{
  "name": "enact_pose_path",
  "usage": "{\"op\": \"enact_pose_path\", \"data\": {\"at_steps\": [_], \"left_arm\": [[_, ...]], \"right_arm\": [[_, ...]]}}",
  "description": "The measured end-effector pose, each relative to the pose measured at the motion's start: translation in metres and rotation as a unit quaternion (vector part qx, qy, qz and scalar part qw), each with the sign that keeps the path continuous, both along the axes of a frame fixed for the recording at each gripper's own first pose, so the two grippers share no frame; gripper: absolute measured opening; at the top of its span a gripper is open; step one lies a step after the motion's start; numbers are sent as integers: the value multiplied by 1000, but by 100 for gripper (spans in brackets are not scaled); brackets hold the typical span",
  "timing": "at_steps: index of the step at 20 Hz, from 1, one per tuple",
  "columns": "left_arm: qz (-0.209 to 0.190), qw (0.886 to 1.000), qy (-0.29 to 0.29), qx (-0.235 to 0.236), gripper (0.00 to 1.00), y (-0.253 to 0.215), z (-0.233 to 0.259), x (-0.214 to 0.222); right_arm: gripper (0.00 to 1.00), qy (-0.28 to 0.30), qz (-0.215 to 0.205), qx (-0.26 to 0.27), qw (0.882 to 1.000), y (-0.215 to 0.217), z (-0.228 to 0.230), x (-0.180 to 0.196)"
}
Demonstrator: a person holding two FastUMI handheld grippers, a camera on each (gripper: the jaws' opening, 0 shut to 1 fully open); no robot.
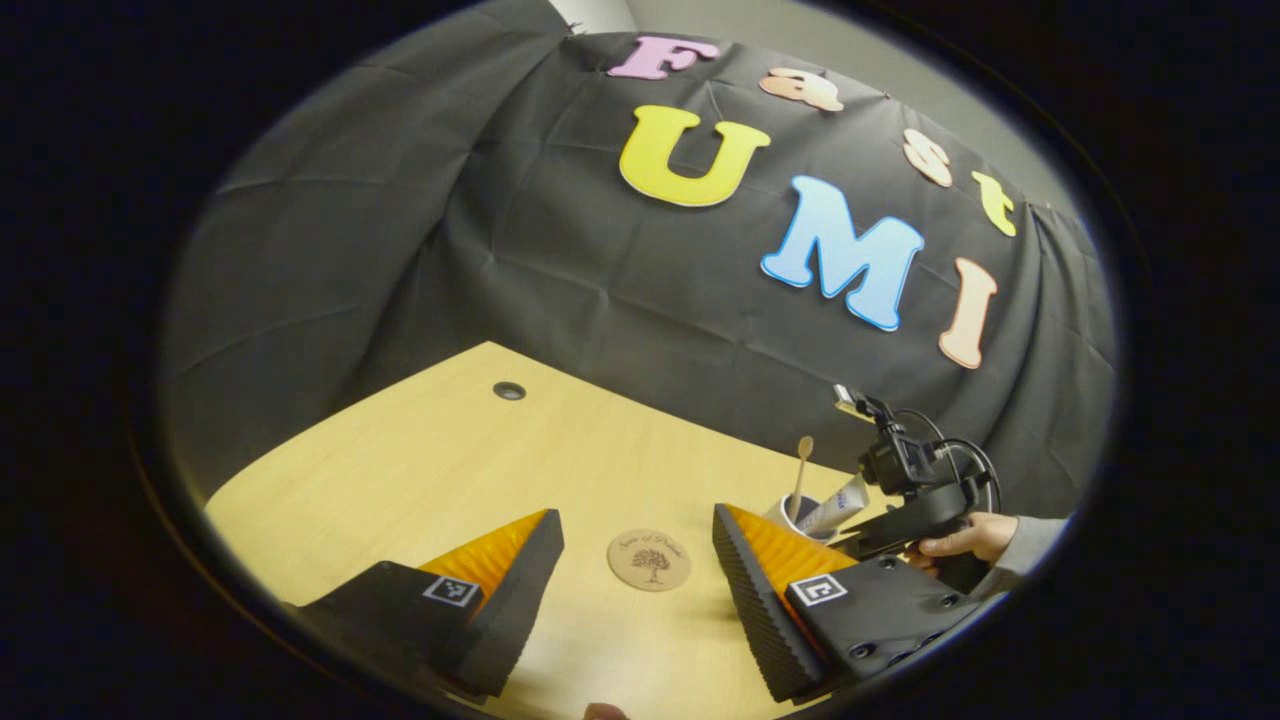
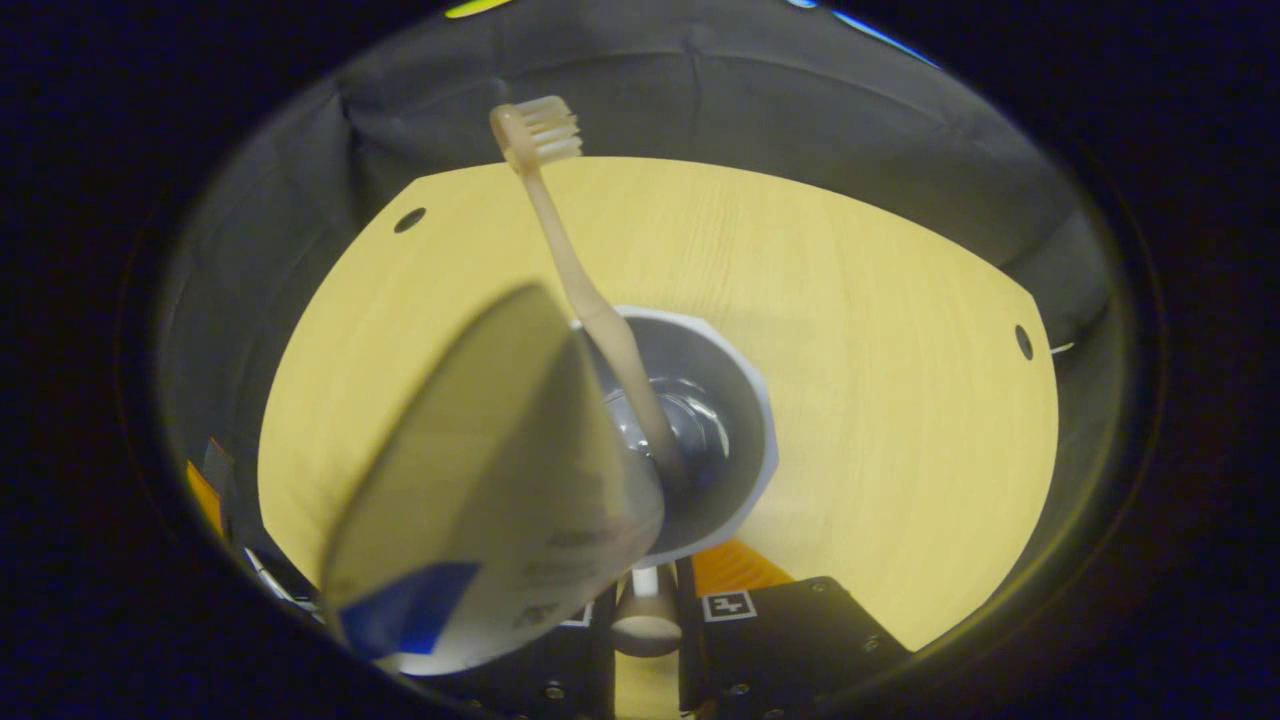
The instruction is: Put the toothbrush and toothpaste on the desktop into the cup, then pick up the cup and place it on the coaster on the desktop.
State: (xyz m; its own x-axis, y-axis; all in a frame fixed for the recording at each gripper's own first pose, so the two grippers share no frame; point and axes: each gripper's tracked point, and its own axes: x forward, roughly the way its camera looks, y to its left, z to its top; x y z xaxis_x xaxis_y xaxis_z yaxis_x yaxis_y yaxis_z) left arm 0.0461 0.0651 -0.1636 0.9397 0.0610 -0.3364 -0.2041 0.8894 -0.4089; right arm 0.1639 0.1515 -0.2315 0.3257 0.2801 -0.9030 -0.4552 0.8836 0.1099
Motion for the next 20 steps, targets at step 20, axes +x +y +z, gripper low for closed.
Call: {"op": "enact_pose_path", "data": {"at_steps": [20], "left_arm": [[23,999,29,-25,96,63,-31,-50]], "right_arm": [[29,12,62,-30,998,109,-9,-30]]}}
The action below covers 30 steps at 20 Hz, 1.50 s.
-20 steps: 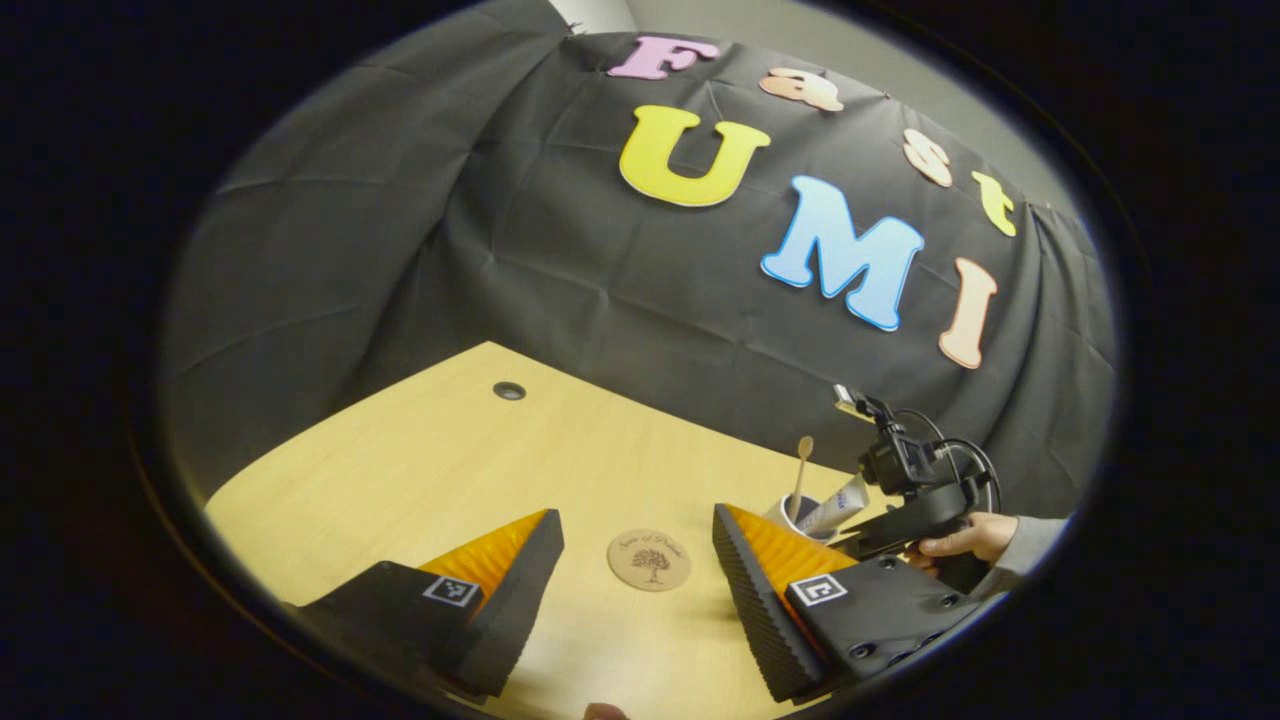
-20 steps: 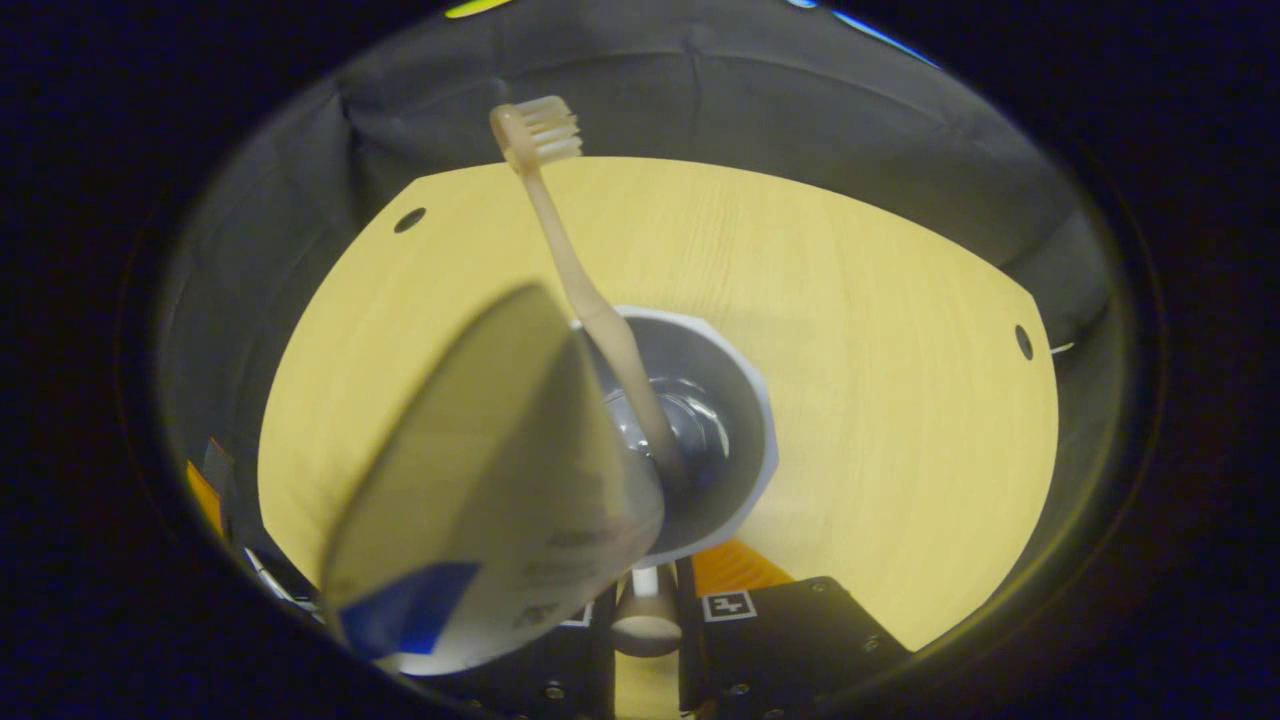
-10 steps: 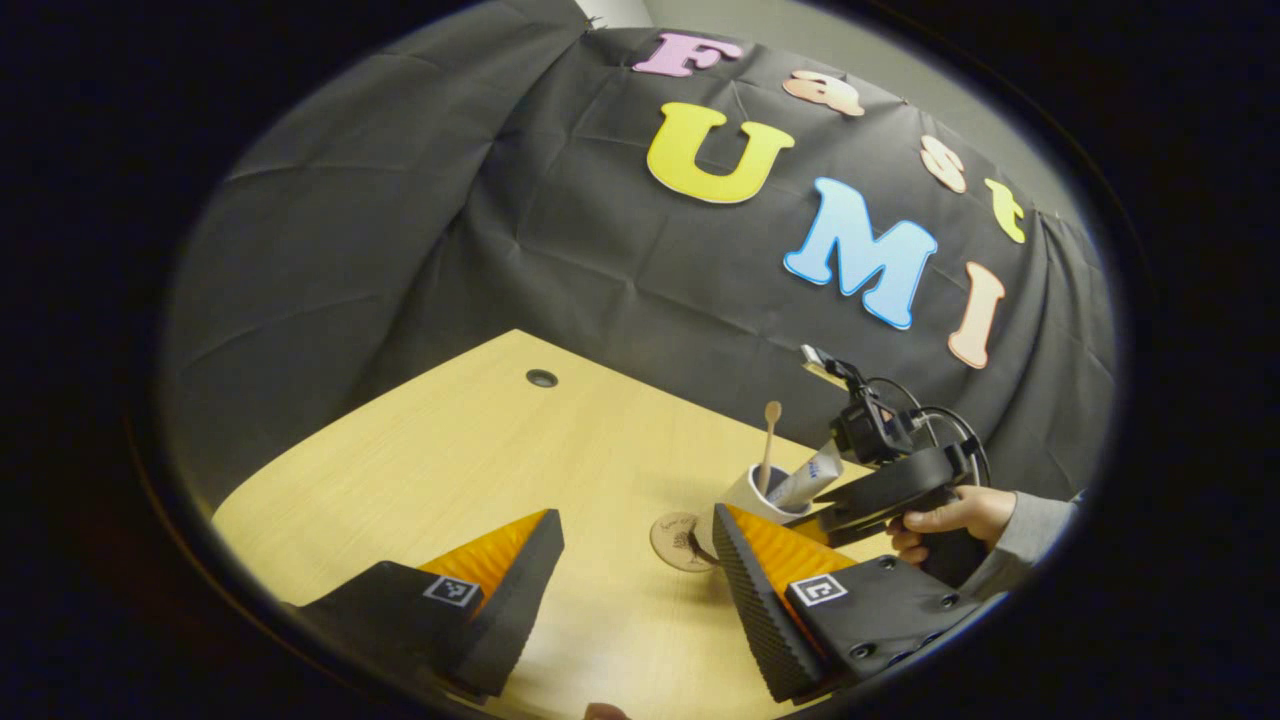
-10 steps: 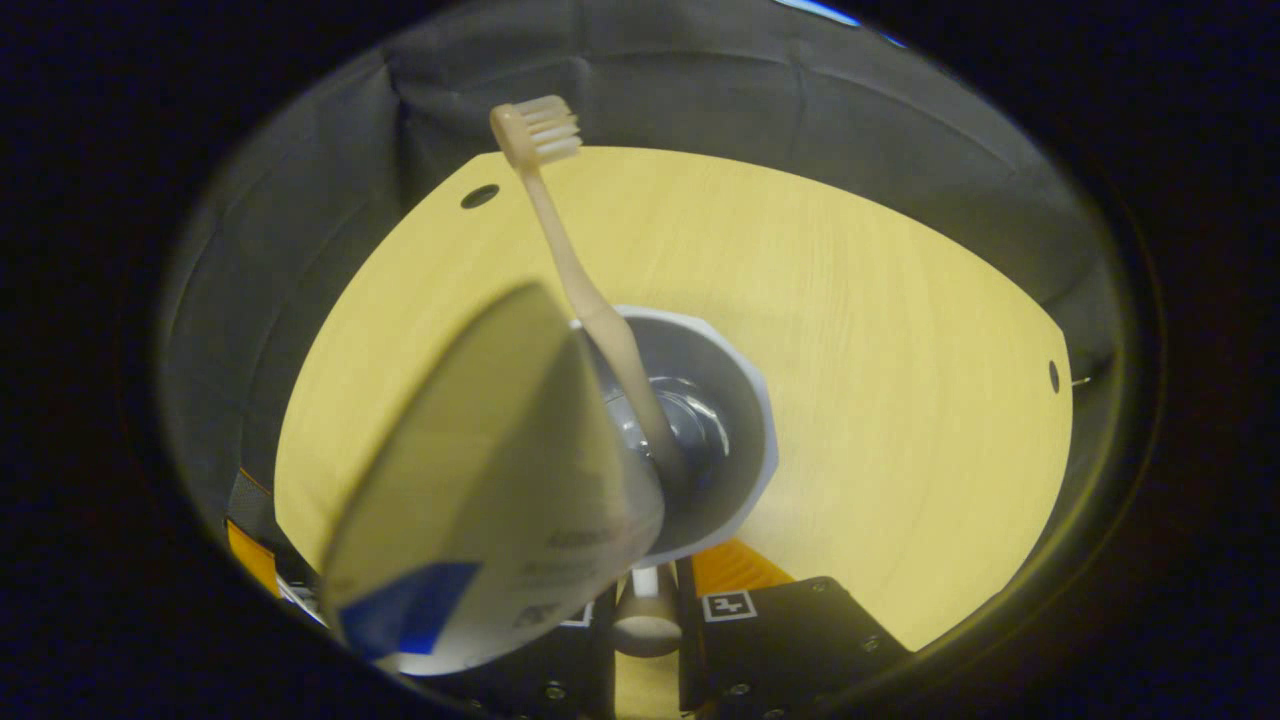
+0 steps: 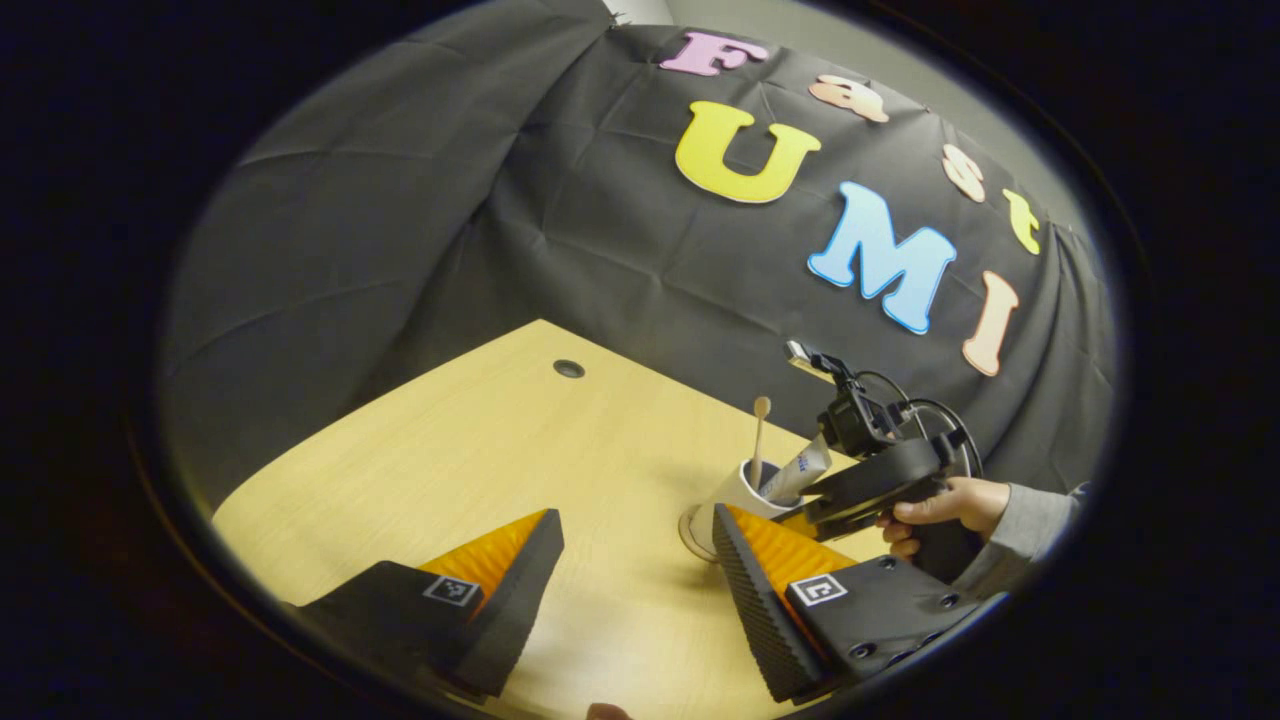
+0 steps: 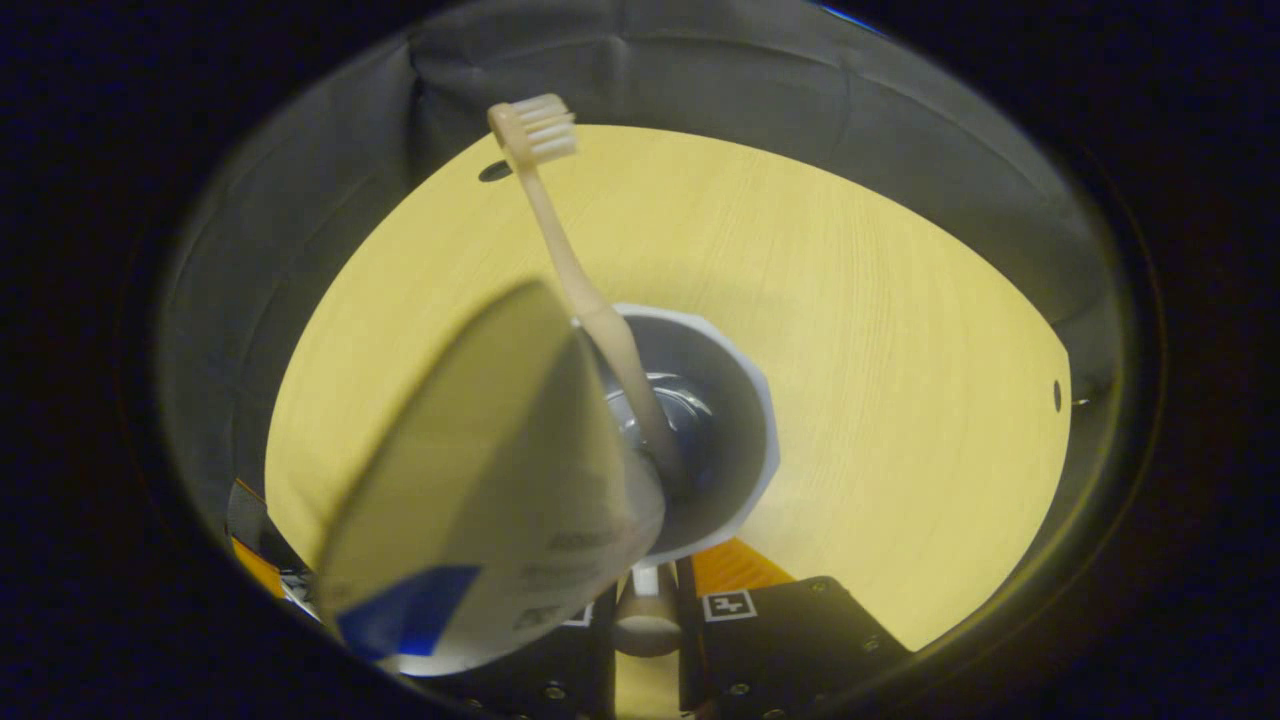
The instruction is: Put the toothbrush and toothpaste on the desktop into the cup, then pick up the cup and place it on the coaster on the desktop.
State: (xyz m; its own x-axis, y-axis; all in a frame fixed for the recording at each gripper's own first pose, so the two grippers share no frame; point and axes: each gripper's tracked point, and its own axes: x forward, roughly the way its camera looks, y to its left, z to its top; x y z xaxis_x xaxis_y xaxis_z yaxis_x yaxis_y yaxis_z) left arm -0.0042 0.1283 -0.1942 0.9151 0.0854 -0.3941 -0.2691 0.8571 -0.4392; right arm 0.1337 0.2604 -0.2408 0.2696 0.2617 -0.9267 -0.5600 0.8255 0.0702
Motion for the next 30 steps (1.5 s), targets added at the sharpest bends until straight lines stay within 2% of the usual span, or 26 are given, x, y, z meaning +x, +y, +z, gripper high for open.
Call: {"op": "enact_pose_path", "data": {"at_steps": [7,10,11,14,15,16,17,19,20,22,23,25,26,27,29,30], "left_arm": [[-3,1000,6,6,96,-8,-3,0],[-9,1000,3,14,96,-10,-1,5],[-13,1000,3,21,96,-11,-2,9],[-30,998,-2,46,96,-16,11,21],[-37,998,-10,55,96,-20,20,26],[-45,997,-19,63,96,-27,30,30],[-54,996,-27,69,96,-34,38,33],[-69,993,-45,79,96,-47,56,42],[-76,993,-52,79,96,-54,65,44],[-87,991,-63,73,96,-69,79,49],[-93,991,-69,70,96,-75,85,51],[-97,989,-84,70,93,-85,101,53],[-100,988,-91,73,93,-90,110,53],[-103,987,-97,75,96,-95,117,55],[-109,984,-112,81,96,-104,136,55],[-110,983,-121,87,96,-108,145,56]], "right_arm": [[31,-12,7,11,1000,-4,10,-2],[36,-20,-2,41,999,-8,27,-10],[47,-24,-7,50,998,-11,30,-13],[41,-37,-22,78,996,-25,51,-32],[51,-45,-26,92,994,-31,61,-40],[68,-59,-35,94,993,-42,69,-45],[78,-73,-43,98,992,-53,77,-50],[78,-104,-68,112,986,-80,102,-60],[83,-121,-81,125,981,-91,116,-65],[89,-163,-111,146,969,-114,141,-70],[89,-190,-126,153,961,-125,152,-69],[89,-255,-156,166,940,-152,176,-68],[89,-291,-172,171,925,-166,190,-68],[89,-331,-190,178,907,-179,205,-66],[89,-403,-215,192,869,-203,232,-65],[89,-427,-224,196,854,-212,244,-67]]}}
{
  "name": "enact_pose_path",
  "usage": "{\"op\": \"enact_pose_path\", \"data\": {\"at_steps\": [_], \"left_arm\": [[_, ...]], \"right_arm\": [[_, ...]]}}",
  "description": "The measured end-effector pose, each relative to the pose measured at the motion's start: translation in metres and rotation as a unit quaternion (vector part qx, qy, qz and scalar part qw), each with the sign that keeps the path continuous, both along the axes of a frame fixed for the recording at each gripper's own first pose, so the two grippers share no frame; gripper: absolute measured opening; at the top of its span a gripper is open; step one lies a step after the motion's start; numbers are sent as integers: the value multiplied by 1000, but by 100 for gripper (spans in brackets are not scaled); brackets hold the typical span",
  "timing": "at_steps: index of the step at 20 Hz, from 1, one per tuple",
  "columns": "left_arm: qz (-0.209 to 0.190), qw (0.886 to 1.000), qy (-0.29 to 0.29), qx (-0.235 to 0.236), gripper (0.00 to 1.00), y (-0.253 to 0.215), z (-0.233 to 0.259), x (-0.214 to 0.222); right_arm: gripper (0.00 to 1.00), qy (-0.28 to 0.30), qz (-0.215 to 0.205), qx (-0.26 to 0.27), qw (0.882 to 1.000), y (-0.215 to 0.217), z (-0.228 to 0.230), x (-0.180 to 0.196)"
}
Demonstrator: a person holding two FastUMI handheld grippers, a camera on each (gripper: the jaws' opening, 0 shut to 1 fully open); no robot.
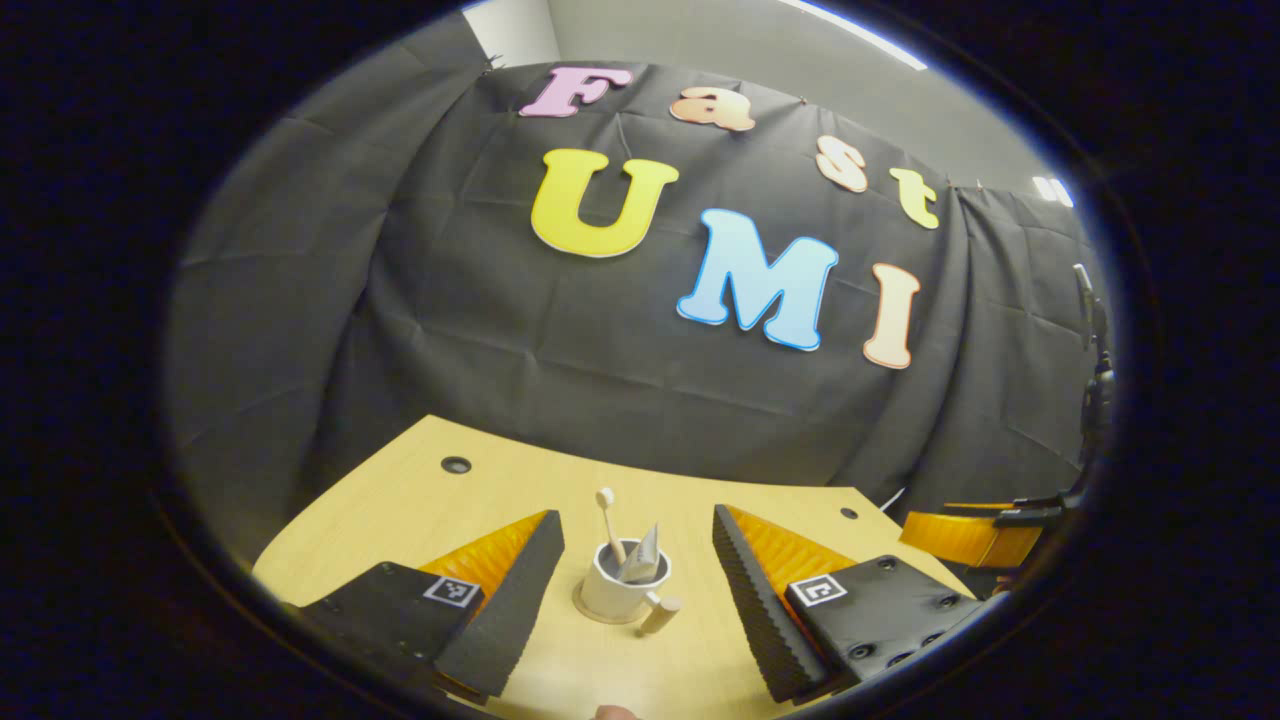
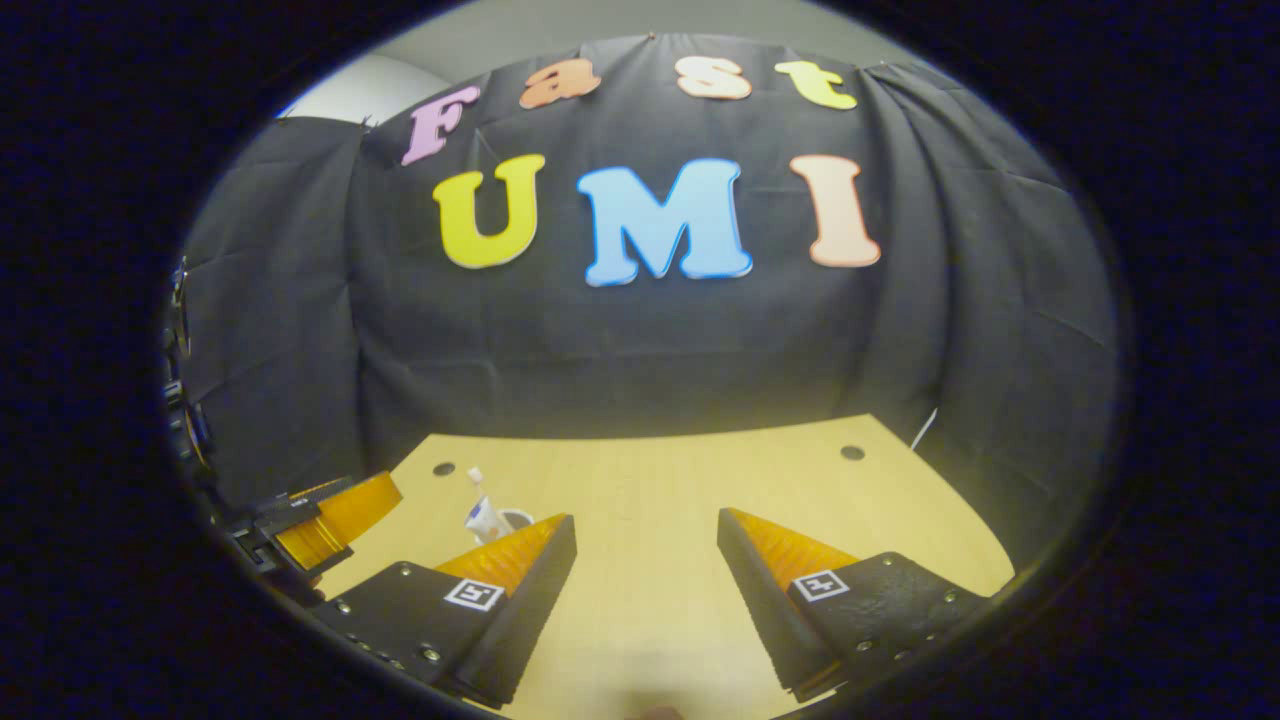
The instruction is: Put the toothbrush and toothpaste on the desktop into the cup, then pick up the cup and place it on the coaster on the desktop.
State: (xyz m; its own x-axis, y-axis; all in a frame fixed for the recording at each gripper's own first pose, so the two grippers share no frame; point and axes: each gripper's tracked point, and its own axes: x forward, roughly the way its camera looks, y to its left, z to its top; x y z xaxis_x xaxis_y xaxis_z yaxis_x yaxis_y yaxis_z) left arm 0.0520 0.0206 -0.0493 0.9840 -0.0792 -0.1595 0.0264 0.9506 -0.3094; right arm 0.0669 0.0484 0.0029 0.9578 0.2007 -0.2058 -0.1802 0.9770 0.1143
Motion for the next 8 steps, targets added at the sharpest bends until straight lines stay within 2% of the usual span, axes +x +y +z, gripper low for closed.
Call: {"op": "enact_pose_path", "data": {"at_steps": [2,3,4,8], "left_arm": [[0,1000,-16,9,96,-6,15,2],[-2,1000,-22,12,100,-10,22,1],[-5,1000,-28,14,96,-15,28,1],[-6,999,-40,21,96,-29,35,5]], "right_arm": [[89,-41,-16,4,999,-15,19,-4],[89,-59,-24,6,998,-17,28,-10],[89,-72,-27,7,997,-22,36,-12],[89,-85,-30,15,996,-34,44,-18]]}}
